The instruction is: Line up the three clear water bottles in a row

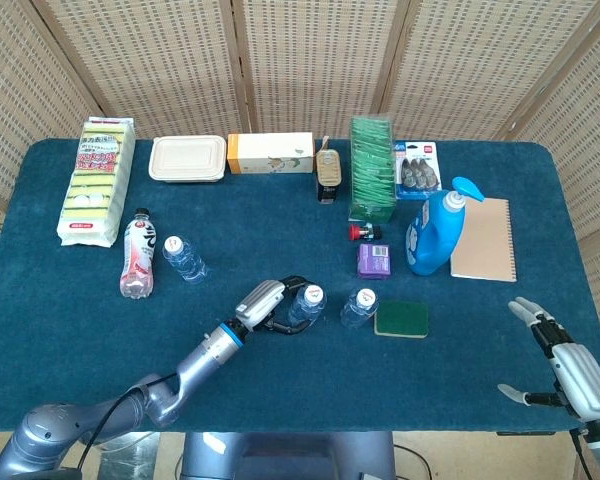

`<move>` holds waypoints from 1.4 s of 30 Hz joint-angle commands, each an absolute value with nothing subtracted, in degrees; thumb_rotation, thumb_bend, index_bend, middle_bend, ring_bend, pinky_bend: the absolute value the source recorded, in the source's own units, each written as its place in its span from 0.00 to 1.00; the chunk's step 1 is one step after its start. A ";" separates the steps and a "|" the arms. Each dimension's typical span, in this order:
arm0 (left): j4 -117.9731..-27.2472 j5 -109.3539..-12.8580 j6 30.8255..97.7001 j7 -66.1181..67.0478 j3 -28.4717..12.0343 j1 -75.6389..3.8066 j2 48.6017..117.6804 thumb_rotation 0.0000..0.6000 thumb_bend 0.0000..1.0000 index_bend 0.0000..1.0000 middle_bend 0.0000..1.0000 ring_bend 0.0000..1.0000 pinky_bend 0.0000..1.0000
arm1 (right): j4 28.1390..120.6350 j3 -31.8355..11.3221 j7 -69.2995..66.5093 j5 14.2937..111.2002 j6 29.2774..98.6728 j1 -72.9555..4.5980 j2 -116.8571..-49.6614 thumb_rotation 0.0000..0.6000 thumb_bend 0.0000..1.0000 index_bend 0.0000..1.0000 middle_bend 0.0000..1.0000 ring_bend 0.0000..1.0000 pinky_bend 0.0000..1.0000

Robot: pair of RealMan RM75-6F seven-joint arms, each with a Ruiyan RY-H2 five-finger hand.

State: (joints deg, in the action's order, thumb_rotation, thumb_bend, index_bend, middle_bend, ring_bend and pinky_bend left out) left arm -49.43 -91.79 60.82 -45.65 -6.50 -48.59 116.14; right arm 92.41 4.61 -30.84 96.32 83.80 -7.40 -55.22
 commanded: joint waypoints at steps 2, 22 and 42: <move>-48.04 -91.32 60.41 -46.42 -6.37 -49.15 117.22 1.00 0.32 0.35 0.42 0.25 0.38 | 92.22 4.69 -31.37 96.16 83.49 -7.35 -55.19 1.00 0.12 0.04 0.05 0.05 0.12; -46.39 -92.08 62.85 -46.55 -4.39 -49.54 117.63 1.00 0.27 0.00 0.04 0.02 0.23 | 92.28 4.66 -31.58 96.43 83.82 -6.82 -54.83 1.00 0.12 0.04 0.04 0.05 0.12; -69.16 -96.72 77.92 -46.10 -2.13 -42.98 98.77 1.00 0.21 0.00 0.00 0.00 0.18 | 93.68 5.17 -28.85 97.41 83.42 -6.56 -55.06 1.00 0.12 0.04 0.05 0.05 0.12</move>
